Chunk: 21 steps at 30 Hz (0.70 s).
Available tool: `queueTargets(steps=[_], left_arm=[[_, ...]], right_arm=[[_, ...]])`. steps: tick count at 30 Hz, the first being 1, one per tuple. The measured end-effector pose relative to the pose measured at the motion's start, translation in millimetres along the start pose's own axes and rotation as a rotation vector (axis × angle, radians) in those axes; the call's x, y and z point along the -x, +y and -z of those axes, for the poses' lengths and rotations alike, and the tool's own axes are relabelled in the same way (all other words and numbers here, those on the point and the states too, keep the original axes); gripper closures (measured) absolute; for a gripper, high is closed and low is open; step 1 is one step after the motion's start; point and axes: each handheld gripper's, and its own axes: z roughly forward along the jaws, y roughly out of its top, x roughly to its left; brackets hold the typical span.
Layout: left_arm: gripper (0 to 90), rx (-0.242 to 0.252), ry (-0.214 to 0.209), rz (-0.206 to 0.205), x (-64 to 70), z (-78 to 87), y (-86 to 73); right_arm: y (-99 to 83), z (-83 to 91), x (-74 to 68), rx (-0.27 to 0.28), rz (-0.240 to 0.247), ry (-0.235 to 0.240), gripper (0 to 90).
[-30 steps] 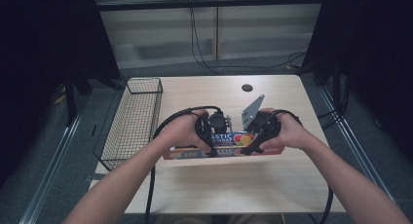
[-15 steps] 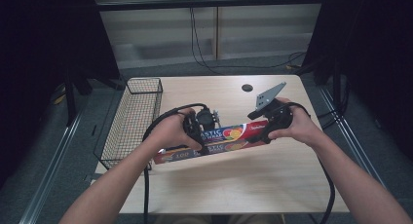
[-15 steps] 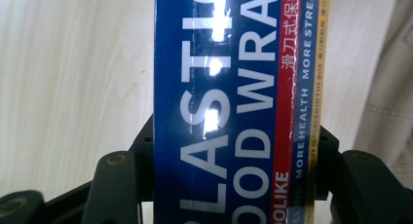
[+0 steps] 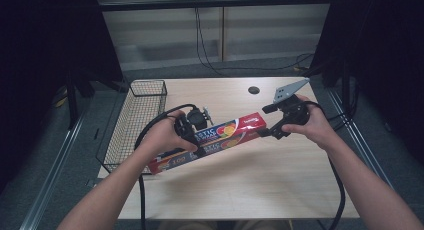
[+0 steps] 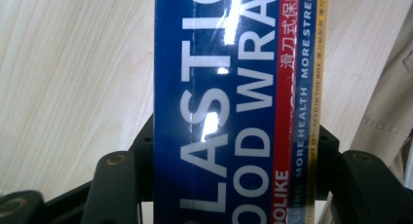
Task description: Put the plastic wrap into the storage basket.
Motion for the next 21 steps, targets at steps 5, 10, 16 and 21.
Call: queueTargets(steps=[5, 10, 16, 21], left_arm=[[42.7, -0.015, -0.007, 0.042, -4.7, 3.1, -8.4], [42.9, 0.004, 0.022, 0.078, -9.2, 10.4, -16.2], [42.8, 0.009, 0.034, 0.113, -12.7, 16.9, -24.5], [42.8, 0.018, 0.048, 0.152, -16.4, 23.5, -34.5]], right_arm=[[-5.2, -0.2, 2.1, -0.016, -0.017, -0.029, 8.3], [-5.5, -4.4, -0.3, -0.033, -0.007, -0.044, 8.3], [-4.1, -11.1, -3.8, -0.052, 0.006, -0.039, 8.0], [-3.0, -14.0, -5.8, -0.062, 0.004, -0.034, 8.1]])
